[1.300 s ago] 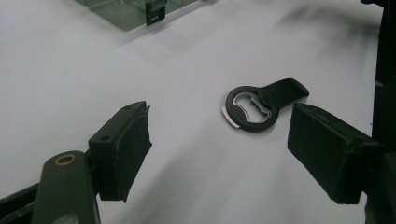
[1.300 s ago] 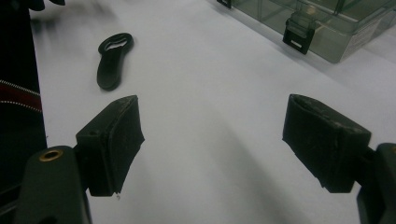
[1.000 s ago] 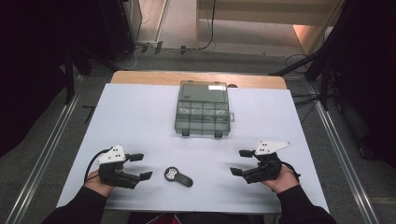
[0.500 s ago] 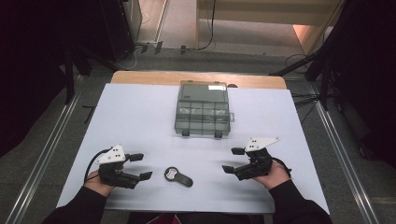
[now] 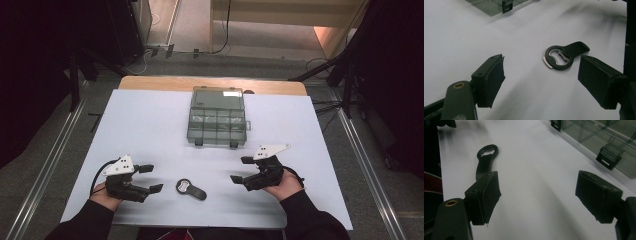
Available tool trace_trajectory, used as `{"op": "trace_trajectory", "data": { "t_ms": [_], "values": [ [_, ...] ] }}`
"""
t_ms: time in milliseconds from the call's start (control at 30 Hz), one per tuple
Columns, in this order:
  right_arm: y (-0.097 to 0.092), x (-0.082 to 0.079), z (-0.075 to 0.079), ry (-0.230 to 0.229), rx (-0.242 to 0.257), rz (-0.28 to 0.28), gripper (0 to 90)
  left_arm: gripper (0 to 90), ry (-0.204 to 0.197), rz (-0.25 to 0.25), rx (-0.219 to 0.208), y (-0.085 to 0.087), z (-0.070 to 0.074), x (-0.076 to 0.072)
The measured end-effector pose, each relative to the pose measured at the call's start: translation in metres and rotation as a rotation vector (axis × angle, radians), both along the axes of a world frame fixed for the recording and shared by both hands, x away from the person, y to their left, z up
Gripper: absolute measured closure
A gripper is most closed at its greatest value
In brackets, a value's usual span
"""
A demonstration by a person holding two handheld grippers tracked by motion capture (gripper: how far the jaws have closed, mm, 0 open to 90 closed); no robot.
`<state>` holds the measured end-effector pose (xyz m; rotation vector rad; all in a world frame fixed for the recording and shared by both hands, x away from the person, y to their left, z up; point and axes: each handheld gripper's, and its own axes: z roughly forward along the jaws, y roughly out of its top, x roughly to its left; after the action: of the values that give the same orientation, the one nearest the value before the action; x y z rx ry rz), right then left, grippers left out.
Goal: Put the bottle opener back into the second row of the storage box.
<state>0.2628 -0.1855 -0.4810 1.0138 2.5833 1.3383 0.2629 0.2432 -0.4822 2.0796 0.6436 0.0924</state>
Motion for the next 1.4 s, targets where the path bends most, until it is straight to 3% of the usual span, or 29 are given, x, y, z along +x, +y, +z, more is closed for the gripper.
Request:
{"op": "trace_trajectory", "data": {
  "t_ms": [433, 1400],
  "values": [
    [0.023, 0.005, 0.004, -0.001, -0.007, 0.013, 20.1, 21.1, -0.001, -0.002, 0.001, 0.000, 0.000, 0.000],
    [0.068, 0.014, 0.009, 0.110, -0.040, 0.015, 23.8, 21.1, 0.002, 0.003, -0.002, 0.000, 0.000, 0.000]
  ]
}}
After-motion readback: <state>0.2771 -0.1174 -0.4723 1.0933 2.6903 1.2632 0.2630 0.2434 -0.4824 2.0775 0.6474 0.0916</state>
